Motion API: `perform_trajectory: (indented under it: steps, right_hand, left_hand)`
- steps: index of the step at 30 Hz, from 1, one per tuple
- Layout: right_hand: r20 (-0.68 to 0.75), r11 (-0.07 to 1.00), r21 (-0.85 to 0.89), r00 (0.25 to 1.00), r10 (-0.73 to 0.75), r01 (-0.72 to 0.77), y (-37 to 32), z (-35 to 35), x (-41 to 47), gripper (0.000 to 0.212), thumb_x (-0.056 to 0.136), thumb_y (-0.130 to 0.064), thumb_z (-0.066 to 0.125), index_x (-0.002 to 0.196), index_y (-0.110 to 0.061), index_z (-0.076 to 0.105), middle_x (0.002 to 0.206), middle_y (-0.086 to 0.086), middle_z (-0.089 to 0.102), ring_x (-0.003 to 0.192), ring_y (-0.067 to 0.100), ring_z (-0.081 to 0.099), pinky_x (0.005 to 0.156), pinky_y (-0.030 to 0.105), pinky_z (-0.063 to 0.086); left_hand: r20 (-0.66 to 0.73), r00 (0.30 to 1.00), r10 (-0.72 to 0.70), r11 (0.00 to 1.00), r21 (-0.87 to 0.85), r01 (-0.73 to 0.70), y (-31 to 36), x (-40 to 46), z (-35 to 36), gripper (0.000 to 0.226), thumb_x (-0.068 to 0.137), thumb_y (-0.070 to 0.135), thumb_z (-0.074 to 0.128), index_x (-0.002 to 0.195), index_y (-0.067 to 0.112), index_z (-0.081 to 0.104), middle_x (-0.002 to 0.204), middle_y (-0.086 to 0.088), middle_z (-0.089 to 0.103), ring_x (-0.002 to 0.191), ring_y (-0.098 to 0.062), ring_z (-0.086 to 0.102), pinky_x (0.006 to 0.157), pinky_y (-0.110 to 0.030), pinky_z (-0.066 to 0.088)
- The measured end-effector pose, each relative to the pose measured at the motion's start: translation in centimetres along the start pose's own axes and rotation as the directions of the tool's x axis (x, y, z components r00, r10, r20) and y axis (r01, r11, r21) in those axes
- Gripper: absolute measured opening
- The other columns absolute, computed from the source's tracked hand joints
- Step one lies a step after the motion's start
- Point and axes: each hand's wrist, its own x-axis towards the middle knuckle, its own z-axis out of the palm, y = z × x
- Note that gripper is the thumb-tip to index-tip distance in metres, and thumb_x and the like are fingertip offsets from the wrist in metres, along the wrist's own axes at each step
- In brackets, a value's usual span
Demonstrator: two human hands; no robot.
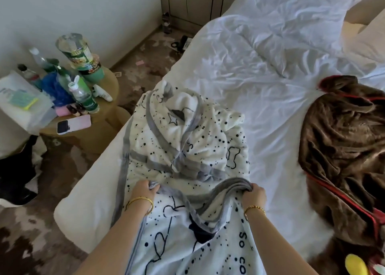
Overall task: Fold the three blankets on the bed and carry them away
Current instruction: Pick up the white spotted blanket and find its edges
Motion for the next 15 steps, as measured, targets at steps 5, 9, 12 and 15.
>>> perform_trajectory:
  steps: [5, 9, 12, 15]
  right_hand:
    - [-0.027, 0.985, -0.150, 0.996, 0.086, -0.089, 0.6, 3.5, 3.7, 0.048, 0.083, 0.003, 0.038, 0.122, -0.015, 0.058, 0.150, 0.012, 0.024, 0.139, 0.029, 0.013, 0.110, 0.038, 0.029]
    - [-0.032, 0.982, -0.174, 0.997, 0.069, -0.074, 0.8, 5.4, 5.5, 0.048, 0.082, 0.004, 0.041, 0.120, -0.019, 0.061, 0.151, 0.008, 0.024, 0.139, 0.028, 0.014, 0.110, 0.037, 0.027]
    - [-0.044, 0.974, -0.220, 0.998, 0.052, -0.061, 0.5, 5.8, 5.2, 0.052, 0.081, 0.001, 0.043, 0.127, -0.021, 0.055, 0.148, 0.008, 0.031, 0.134, 0.030, 0.028, 0.108, 0.040, 0.028]
    - [-0.079, 0.976, -0.204, 0.995, 0.065, -0.080, -0.3, 6.2, 3.9, 0.052, 0.078, 0.001, 0.044, 0.125, -0.017, 0.057, 0.131, 0.010, 0.045, 0.108, 0.035, 0.051, 0.101, 0.045, 0.038]
  left_hand:
    - [0.202, 0.979, -0.023, 0.906, 0.419, -0.065, -0.9, 5.3, 3.4, 0.043, 0.093, 0.038, 0.048, 0.129, 0.015, 0.051, 0.138, -0.012, 0.043, 0.128, -0.028, 0.040, 0.104, -0.033, 0.033]
    - [0.148, 0.988, 0.034, 0.927, 0.364, -0.087, -0.7, 7.7, 4.6, 0.018, 0.096, 0.025, 0.045, 0.105, 0.021, 0.060, 0.109, -0.004, 0.059, 0.112, -0.025, 0.055, 0.086, -0.027, 0.041]
    - [-0.127, 0.962, 0.242, 0.950, 0.235, -0.208, -0.6, 7.3, 3.2, 0.013, 0.090, 0.007, 0.051, 0.098, 0.010, 0.061, 0.103, -0.002, 0.056, 0.093, -0.023, 0.059, 0.071, -0.024, 0.038]
    - [-0.507, 0.817, 0.275, 0.933, -0.065, -0.354, -1.0, 5.4, 0.0, 0.007, 0.087, 0.002, 0.058, 0.089, 0.001, 0.065, 0.092, 0.001, 0.053, 0.079, -0.018, 0.054, 0.071, -0.027, 0.044]
